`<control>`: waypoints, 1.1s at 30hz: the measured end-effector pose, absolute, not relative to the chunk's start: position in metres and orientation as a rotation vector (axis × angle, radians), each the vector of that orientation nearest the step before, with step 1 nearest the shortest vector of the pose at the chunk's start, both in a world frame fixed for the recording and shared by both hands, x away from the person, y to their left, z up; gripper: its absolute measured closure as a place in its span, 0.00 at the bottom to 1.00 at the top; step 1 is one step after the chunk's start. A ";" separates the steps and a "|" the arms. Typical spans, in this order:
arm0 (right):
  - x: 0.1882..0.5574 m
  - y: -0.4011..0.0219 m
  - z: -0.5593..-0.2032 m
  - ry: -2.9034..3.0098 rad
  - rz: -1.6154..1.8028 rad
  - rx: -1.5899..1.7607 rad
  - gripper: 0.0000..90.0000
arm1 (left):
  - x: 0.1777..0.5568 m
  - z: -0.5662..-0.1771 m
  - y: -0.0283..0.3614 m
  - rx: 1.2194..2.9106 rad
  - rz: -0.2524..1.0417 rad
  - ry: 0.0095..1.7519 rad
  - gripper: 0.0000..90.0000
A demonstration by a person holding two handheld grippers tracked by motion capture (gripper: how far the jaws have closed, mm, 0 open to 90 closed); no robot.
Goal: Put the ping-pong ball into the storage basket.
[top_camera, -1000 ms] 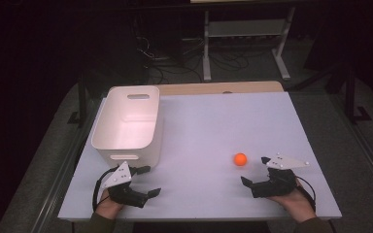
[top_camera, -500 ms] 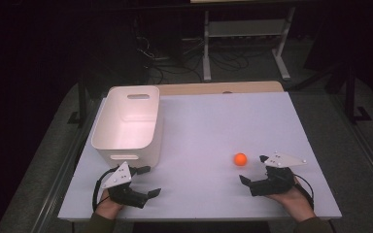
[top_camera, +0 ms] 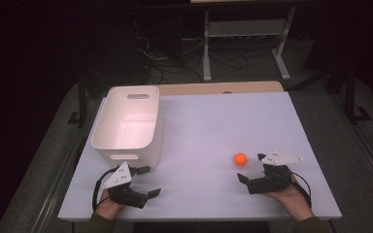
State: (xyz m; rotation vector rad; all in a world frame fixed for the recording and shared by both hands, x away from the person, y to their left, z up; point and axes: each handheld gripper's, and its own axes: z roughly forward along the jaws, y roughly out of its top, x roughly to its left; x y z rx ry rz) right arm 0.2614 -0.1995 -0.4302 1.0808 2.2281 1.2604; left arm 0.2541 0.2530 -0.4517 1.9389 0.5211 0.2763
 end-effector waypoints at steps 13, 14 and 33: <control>0.267 -0.196 -0.430 2.228 1.265 1.100 0.00 | 0.254 -0.452 0.253 1.941 0.280 0.518 0.16; 0.267 -0.196 -0.430 2.226 1.268 1.101 0.00 | 0.254 -0.452 0.253 1.941 0.280 0.518 0.16; 0.275 -0.197 -0.426 2.202 1.309 1.132 0.00 | 0.254 -0.452 0.253 1.938 0.279 0.520 0.16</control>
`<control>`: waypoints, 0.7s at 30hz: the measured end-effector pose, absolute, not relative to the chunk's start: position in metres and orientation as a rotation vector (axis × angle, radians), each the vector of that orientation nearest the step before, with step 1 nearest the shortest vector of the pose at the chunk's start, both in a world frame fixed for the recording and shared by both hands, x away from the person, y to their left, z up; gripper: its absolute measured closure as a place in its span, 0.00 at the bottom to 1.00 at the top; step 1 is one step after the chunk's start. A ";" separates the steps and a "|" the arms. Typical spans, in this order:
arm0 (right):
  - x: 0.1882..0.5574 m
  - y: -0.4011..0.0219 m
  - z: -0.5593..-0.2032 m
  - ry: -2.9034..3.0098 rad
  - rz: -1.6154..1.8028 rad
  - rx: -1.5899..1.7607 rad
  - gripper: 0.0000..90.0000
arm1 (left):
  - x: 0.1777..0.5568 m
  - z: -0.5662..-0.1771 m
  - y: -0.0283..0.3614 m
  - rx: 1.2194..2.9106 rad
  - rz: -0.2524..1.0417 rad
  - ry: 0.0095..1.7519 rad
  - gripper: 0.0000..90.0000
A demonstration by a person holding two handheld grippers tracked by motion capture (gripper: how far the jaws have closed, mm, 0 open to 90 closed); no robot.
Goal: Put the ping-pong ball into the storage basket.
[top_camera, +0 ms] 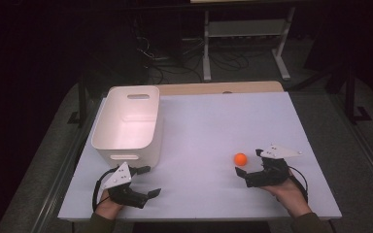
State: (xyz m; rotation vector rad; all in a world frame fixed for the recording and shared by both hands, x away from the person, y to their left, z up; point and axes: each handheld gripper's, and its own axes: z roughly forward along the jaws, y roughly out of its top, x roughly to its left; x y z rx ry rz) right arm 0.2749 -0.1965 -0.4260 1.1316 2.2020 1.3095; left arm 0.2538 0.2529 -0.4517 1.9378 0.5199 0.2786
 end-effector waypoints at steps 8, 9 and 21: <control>0.279 -0.195 -0.424 2.197 1.304 1.133 0.00 | 0.254 -0.452 0.253 1.931 0.279 0.521 0.16; 0.280 -0.195 -0.424 2.197 1.305 1.132 0.00 | 0.254 -0.452 0.253 1.932 0.279 0.520 0.16; 0.285 -0.195 -0.422 2.193 1.301 1.140 0.00 | 0.254 -0.452 0.253 1.932 0.277 0.524 0.16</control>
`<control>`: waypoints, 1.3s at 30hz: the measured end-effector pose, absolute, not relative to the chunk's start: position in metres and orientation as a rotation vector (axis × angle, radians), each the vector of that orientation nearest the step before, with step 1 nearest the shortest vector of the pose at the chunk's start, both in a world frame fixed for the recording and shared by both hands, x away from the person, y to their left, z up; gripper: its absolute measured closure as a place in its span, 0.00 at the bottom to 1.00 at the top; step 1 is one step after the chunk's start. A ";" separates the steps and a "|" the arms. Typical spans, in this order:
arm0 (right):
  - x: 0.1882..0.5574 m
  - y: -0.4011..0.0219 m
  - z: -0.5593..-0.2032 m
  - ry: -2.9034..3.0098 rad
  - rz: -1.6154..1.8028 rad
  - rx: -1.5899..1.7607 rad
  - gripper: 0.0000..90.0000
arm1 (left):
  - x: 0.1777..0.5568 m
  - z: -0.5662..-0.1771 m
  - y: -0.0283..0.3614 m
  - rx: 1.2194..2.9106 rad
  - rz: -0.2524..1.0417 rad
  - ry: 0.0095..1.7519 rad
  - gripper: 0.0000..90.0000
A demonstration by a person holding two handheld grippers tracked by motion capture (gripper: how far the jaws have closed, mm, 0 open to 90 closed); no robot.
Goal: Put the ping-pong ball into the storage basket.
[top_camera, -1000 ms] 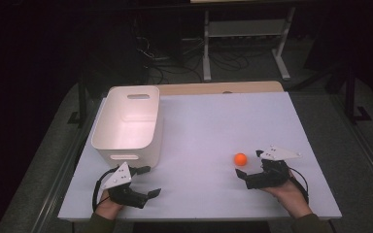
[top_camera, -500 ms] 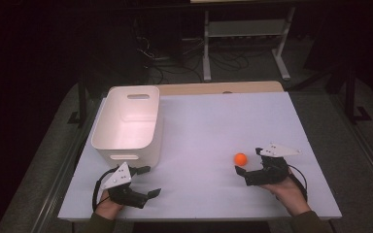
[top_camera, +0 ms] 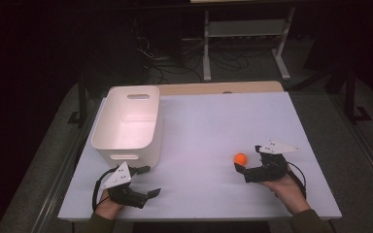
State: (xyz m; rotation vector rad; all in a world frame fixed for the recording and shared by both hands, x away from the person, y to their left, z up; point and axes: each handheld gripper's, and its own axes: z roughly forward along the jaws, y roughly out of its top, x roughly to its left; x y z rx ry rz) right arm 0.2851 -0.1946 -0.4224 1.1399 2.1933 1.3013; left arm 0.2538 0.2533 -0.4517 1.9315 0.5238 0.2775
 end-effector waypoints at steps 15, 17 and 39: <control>0.293 -0.193 -0.422 2.192 1.293 1.151 0.00 | 0.254 -0.452 0.254 1.929 0.277 0.525 0.16; 0.293 -0.193 -0.422 2.189 1.292 1.153 0.00 | 0.254 -0.452 0.254 1.928 0.277 0.525 0.16; 0.310 -0.189 -0.421 2.180 1.294 1.168 0.00 | 0.254 -0.452 0.254 1.922 0.276 0.525 0.16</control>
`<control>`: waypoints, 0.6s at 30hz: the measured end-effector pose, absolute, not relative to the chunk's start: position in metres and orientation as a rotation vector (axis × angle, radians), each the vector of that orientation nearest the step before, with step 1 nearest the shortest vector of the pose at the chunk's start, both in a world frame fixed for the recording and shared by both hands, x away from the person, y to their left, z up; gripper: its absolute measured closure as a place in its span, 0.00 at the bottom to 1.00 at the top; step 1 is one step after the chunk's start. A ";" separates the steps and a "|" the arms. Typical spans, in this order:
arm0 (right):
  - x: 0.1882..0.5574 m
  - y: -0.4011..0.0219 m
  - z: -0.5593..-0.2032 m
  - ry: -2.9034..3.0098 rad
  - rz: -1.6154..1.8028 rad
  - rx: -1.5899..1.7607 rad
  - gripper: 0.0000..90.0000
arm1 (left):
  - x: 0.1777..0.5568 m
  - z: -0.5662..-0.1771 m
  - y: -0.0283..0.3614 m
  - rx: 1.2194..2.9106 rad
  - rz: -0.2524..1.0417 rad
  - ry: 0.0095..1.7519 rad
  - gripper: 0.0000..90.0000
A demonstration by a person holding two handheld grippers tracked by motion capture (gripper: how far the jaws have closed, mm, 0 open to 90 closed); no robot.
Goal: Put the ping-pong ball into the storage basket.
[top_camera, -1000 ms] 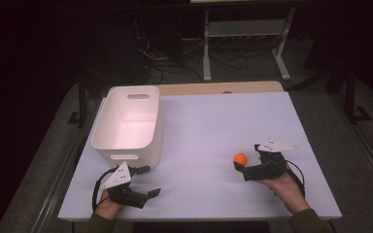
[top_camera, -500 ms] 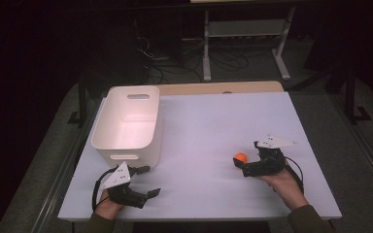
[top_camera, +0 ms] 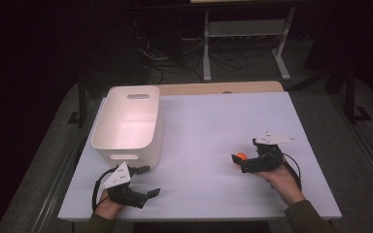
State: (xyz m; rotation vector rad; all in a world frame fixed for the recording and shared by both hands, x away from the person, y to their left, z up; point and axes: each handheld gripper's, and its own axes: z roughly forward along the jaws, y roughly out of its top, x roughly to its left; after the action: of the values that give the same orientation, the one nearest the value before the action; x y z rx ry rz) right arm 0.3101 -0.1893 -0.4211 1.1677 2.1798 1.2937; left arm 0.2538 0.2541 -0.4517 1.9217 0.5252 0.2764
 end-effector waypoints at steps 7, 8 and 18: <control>0.314 -0.188 -0.422 2.180 1.292 1.167 0.00 | 0.254 -0.452 0.254 1.924 0.278 0.523 0.16; 0.315 -0.187 -0.422 2.182 1.289 1.166 0.00 | 0.254 -0.452 0.254 1.923 0.277 0.523 0.16; 0.321 -0.184 -0.423 2.178 1.287 1.163 0.00 | 0.254 -0.452 0.254 1.924 0.277 0.523 0.16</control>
State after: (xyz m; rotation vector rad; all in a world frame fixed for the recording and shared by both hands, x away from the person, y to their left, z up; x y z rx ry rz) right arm 0.3207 -0.1836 -0.4233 1.1625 2.1777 1.2868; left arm 0.2537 0.2541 -0.4517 1.9237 0.5227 0.2768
